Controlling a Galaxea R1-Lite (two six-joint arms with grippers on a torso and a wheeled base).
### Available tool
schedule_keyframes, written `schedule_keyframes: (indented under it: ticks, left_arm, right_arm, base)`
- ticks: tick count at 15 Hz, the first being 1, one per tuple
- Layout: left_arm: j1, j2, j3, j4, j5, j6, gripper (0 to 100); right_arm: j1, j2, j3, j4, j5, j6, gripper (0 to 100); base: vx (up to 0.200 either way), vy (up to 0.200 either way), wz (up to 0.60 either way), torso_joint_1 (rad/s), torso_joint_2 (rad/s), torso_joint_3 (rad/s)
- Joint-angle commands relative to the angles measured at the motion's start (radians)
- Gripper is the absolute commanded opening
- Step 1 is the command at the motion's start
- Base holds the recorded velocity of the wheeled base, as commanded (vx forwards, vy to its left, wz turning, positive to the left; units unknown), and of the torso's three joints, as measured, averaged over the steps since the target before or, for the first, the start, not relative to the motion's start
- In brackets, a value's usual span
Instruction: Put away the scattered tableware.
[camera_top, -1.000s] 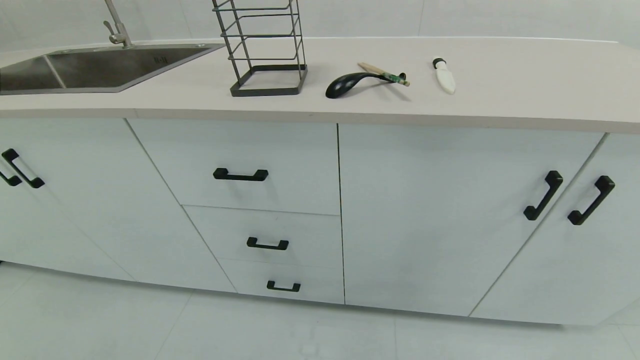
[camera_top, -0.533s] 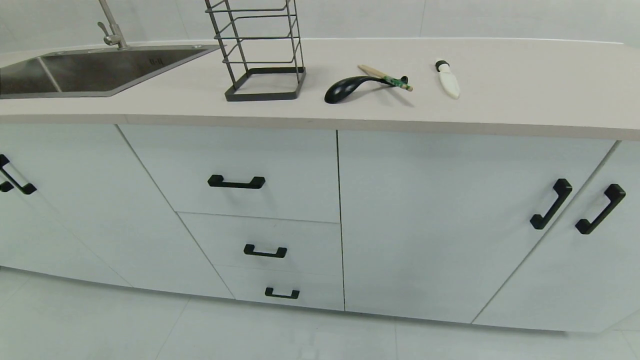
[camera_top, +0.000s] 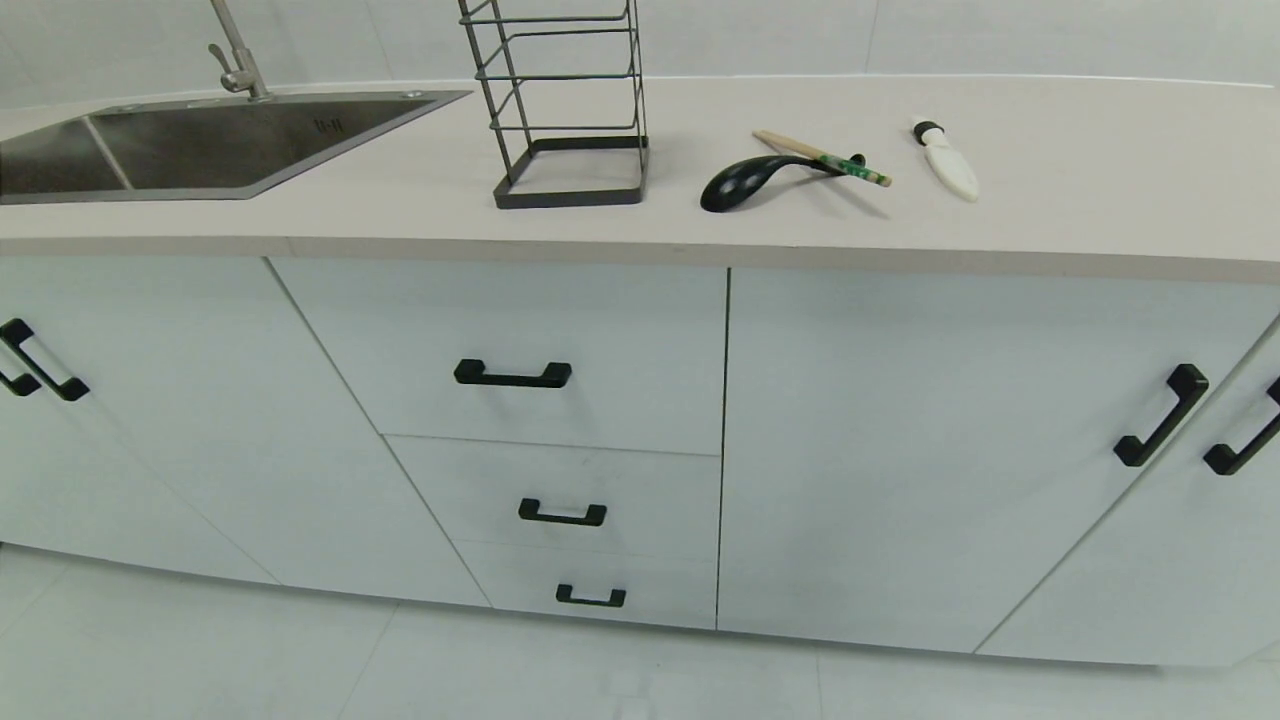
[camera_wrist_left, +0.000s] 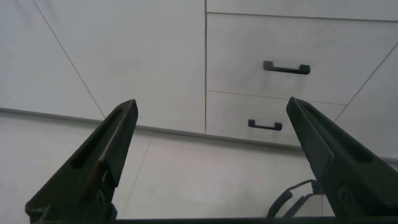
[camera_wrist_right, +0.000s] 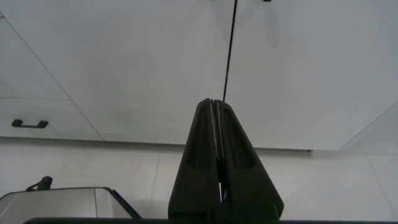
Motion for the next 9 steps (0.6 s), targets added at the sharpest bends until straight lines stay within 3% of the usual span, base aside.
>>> schedule_keyframes:
  ticks: [1, 4, 6, 7, 8, 9]
  left_arm:
    - [-0.001, 0.000, 0.000, 0.000, 0.001, 0.000, 100]
    - [-0.001, 0.000, 0.000, 0.000, 0.001, -0.001, 100]
    - [-0.001, 0.000, 0.000, 0.000, 0.001, -0.020, 100]
    - [-0.001, 0.000, 0.000, 0.000, 0.001, -0.010, 100]
    - [-0.001, 0.000, 0.000, -0.014, -0.009, 0.014, 100]
    - [-0.001, 0.000, 0.000, -0.143, -0.036, 0.085, 100]
  right_arm:
    - [-0.001, 0.002, 0.000, 0.000, 0.000, 0.000, 0]
    - [-0.001, -0.002, 0.000, 0.000, 0.000, 0.004, 0]
    - [0.019, -0.029, 0.000, 0.000, 0.000, 0.004, 0]
    - [0.039, -0.072, 0.000, 0.000, -0.004, 0.003, 0]
    - [0.039, -0.071, 0.000, -0.002, -0.008, 0.006, 0]
    - [0.041, -0.072, 0.000, 0.000, -0.001, 0.001, 0]
  base:
    - [0.000, 0.000, 0.00, 0.000, 0.00, 0.000]
    - [0.000, 0.000, 0.00, 0.000, 0.00, 0.000]
    - [0.000, 0.000, 0.00, 0.000, 0.00, 0.000]
    - [0.000, 0.000, 0.00, 0.000, 0.00, 0.000]
    - [0.000, 0.000, 0.00, 0.000, 0.00, 0.000]
    - [0.000, 0.000, 0.00, 0.000, 0.00, 0.000]
